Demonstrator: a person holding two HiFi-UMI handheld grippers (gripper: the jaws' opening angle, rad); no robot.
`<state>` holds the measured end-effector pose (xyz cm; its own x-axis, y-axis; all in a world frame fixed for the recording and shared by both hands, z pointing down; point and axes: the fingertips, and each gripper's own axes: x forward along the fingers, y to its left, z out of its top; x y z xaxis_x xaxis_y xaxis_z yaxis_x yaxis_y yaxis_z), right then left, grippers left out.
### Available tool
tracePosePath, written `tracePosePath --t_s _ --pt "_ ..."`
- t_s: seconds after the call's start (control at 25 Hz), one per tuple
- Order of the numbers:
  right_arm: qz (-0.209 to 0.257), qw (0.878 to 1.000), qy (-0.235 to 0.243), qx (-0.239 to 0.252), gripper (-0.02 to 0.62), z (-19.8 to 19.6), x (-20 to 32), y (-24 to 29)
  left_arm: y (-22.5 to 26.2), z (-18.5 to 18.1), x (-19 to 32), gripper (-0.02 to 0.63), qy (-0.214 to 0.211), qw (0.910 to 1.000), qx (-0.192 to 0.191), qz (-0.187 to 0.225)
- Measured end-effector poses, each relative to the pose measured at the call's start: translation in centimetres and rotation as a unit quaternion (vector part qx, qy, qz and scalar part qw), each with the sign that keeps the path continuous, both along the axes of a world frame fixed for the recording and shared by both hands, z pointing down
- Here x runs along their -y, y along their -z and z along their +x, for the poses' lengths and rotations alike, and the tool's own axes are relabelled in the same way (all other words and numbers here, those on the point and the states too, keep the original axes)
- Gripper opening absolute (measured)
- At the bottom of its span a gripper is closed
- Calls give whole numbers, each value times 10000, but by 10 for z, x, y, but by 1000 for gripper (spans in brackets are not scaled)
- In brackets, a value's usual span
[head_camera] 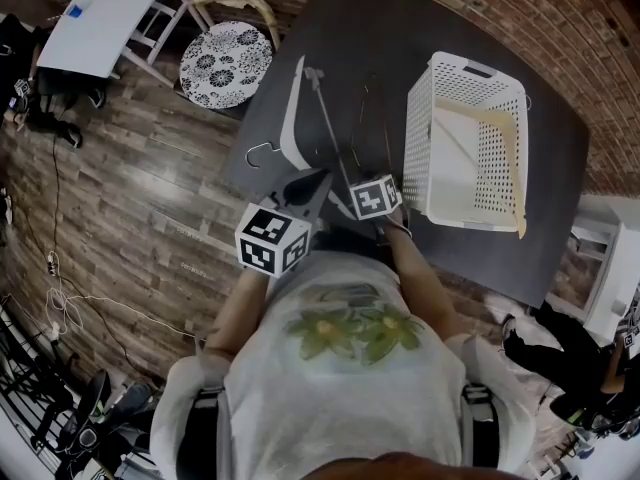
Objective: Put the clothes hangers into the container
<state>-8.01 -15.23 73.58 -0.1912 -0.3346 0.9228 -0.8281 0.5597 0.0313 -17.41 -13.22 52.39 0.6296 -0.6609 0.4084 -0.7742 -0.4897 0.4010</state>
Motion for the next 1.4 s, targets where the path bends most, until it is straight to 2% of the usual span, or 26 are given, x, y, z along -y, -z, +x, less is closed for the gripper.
tracePosePath --t_s 0.28,0.76,1.04,1.4 --pt "220 9992 -227 263 40 -1 5 17 -1 -8 -4 29 109 9999 20 -28" --pt "853 9923 -63 892 40 -25 8 84 4 -9 -14 29 215 9998 36 28" --pt "1267 9838 75 1267 40 -32 6 137 10 -5 -26 29 267 9996 72 58" --pt "1545 9712 352 1778 40 -29 -16 210 26 9 -41 29 424 9990 99 124"
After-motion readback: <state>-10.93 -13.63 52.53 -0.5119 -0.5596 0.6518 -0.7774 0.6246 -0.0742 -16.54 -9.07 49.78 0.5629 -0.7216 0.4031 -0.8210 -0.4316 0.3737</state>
